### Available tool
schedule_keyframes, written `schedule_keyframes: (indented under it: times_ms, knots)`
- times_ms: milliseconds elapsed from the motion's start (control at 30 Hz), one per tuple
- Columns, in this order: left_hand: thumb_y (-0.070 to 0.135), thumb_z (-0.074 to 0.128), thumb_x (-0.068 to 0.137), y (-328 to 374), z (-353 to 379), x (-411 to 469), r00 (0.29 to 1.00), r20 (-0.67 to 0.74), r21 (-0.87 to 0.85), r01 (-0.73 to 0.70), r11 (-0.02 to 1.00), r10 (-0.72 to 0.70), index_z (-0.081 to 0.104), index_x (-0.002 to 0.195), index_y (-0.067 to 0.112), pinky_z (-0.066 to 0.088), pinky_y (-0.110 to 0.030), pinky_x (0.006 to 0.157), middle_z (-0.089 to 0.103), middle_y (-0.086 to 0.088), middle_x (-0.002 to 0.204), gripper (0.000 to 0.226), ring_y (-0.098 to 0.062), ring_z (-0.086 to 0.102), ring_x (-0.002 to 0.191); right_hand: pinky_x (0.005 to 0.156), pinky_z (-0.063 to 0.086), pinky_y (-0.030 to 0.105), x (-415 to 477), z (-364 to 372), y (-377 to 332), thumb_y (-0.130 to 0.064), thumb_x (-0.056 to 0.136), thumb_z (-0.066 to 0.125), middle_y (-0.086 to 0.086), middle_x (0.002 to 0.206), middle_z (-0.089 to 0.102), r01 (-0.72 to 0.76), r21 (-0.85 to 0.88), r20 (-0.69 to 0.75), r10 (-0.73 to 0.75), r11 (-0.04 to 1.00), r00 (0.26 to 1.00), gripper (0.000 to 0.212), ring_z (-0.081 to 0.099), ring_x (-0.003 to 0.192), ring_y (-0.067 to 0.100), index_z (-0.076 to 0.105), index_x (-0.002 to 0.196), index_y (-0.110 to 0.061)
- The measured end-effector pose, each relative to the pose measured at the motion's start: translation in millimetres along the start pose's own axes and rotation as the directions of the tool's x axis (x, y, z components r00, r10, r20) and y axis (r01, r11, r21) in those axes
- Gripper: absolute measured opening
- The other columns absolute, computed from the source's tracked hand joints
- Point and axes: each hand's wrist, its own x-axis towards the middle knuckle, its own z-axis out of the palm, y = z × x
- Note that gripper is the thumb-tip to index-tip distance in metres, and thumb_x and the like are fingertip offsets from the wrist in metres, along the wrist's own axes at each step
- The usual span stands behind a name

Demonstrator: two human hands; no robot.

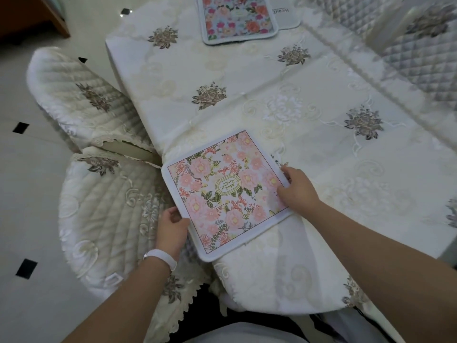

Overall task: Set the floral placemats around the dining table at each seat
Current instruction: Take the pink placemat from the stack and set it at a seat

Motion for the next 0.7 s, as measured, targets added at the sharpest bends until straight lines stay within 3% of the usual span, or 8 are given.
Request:
schedule_keyframes:
  times_ms: [100,200,267,367,500,700]
  knots:
    - [-0.005,0.064,0.085,-7,0,-17,0.994,0.058,0.068,-0.099,0.993,0.096,0.044,0.121,0.023,0.053,-0.036,0.082,0.061,0.005,0.107,0.05,-0.015,0.061,0.099,0.101,0.042,0.04,-13,2,18,-0.023,0.086,0.062,0.01,0.129,0.054,0.079,-0.12,0.032,-0.076,0.99,0.997,0.052,0.049,0.122,0.029,0.053,0.136,-0.013]
    - [-0.002,0.07,0.08,-24,4,-34,0.981,0.153,0.112,-0.137,0.984,0.119,0.044,0.129,0.024,0.057,-0.028,0.08,0.062,0.005,0.117,0.061,-0.011,0.063,0.104,0.101,0.039,0.037,-28,0,31,-0.027,0.084,0.068,0.009,0.134,0.052,0.178,-0.243,0.053,-0.17,0.954,0.984,0.053,0.048,0.124,0.03,0.057,0.133,-0.014]
    - [0.017,0.077,0.075,-37,8,-48,0.981,0.166,0.198,-0.132,0.971,0.099,0.035,0.141,0.027,0.054,-0.04,0.092,0.054,0.002,0.135,0.079,-0.015,0.058,0.118,0.104,0.036,0.036,-36,-3,39,-0.033,0.076,0.077,0.008,0.141,0.047,0.223,-0.281,0.122,-0.196,0.933,0.973,0.065,0.043,0.129,0.029,0.055,0.135,-0.016]
    - [0.026,0.077,0.074,-49,17,-61,0.982,0.153,0.363,-0.159,0.918,0.11,0.012,0.153,0.024,0.027,-0.045,0.115,0.021,0.0,0.158,0.102,-0.022,0.026,0.143,0.112,0.031,0.04,-40,-5,48,-0.043,0.069,0.082,0.013,0.151,0.038,0.262,-0.301,0.178,-0.215,0.917,0.96,0.081,0.036,0.138,0.032,0.052,0.139,-0.017]
    - [0.021,0.075,0.077,-56,26,-68,0.971,0.152,0.499,-0.236,0.834,0.183,0.006,0.154,0.015,0.021,-0.036,0.113,0.012,-0.005,0.159,0.104,-0.021,0.017,0.144,0.114,0.03,0.041,-40,-5,49,-0.046,0.07,0.08,0.012,0.156,0.032,0.29,-0.328,0.2,-0.234,0.899,0.952,0.083,0.03,0.142,0.032,0.048,0.142,-0.02]
    - [0.021,0.076,0.075,-60,30,-68,0.966,0.125,0.479,-0.259,0.838,0.227,0.012,0.154,0.018,0.023,-0.035,0.111,0.019,-0.002,0.156,0.102,-0.02,0.022,0.141,0.114,0.027,0.04,-38,-1,51,-0.045,0.073,0.078,0.01,0.159,0.028,0.286,-0.336,0.168,-0.242,0.897,0.956,0.079,0.028,0.143,0.031,0.047,0.143,-0.023]
